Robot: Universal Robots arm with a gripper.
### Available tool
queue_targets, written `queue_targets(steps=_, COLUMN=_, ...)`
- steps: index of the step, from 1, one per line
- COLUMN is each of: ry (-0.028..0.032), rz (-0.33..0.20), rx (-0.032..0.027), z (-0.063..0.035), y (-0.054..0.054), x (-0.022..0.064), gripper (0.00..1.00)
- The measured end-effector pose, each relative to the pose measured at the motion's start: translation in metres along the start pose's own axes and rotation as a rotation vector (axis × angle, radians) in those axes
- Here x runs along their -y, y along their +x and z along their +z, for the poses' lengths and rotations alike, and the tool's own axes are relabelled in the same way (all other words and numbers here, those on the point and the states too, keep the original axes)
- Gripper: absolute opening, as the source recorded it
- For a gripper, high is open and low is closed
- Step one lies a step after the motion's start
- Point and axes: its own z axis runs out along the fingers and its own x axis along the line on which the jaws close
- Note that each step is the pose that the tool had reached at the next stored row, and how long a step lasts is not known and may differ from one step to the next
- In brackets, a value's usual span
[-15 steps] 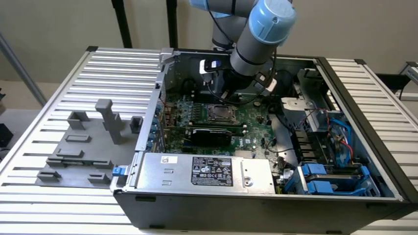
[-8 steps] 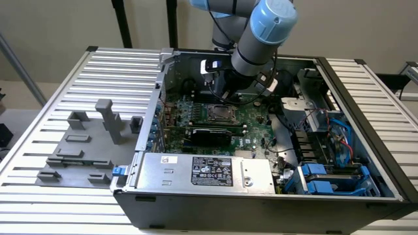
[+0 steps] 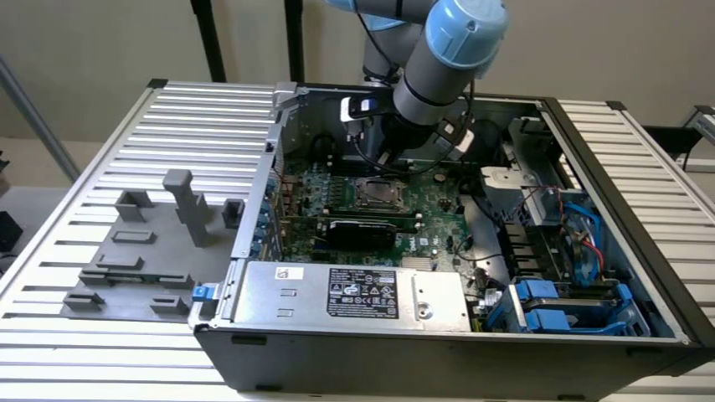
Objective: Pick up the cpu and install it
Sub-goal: 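Install the first cpu locking lever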
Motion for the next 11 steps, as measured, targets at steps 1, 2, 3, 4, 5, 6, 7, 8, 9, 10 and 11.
queue_targets(steps=1, ry=-0.0001, rz=0.000, rx=0.0002, z=-0.0010, y=-0.0004, x=0.0014, gripper=0.11)
queue_targets(steps=2, ry=-0.0001, rz=0.000, rx=0.0000, z=-0.0017, y=-0.0008, x=0.0025, gripper=0.11)
queue_targets(steps=3, ry=-0.0001, rz=0.000, rx=0.0001, z=-0.0023, y=-0.0011, x=0.0035, gripper=0.11)
queue_targets(steps=4, ry=0.0000, rz=0.000, rx=0.0000, z=-0.0024, y=-0.0013, x=0.0040, gripper=0.11)
queue_targets(steps=5, ry=0.0000, rz=0.000, rx=-0.0002, z=-0.0024, y=-0.0014, x=0.0042, gripper=0.11)
queue_targets(steps=6, ry=0.0001, rz=0.000, rx=-0.0001, z=-0.0024, y=-0.0014, x=0.0042, gripper=0.11)
queue_targets(steps=7, ry=0.0000, rz=0.000, rx=0.0002, z=-0.0024, y=-0.0014, x=0.0042, gripper=0.11)
queue_targets(steps=8, ry=-0.0002, rz=0.000, rx=0.0007, z=-0.0024, y=-0.0014, x=0.0042, gripper=0.11)
queue_targets(steps=9, ry=-0.0005, rz=0.000, rx=0.0011, z=-0.0024, y=-0.0014, x=0.0042, gripper=0.11)
queue_targets(steps=10, ry=-0.0007, rz=0.000, rx=0.0012, z=-0.0022, y=-0.0014, x=0.0042, gripper=0.11)
queue_targets(steps=11, ry=-0.0008, rz=0.000, rx=0.0012, z=-0.0020, y=-0.0014, x=0.0041, gripper=0.11)
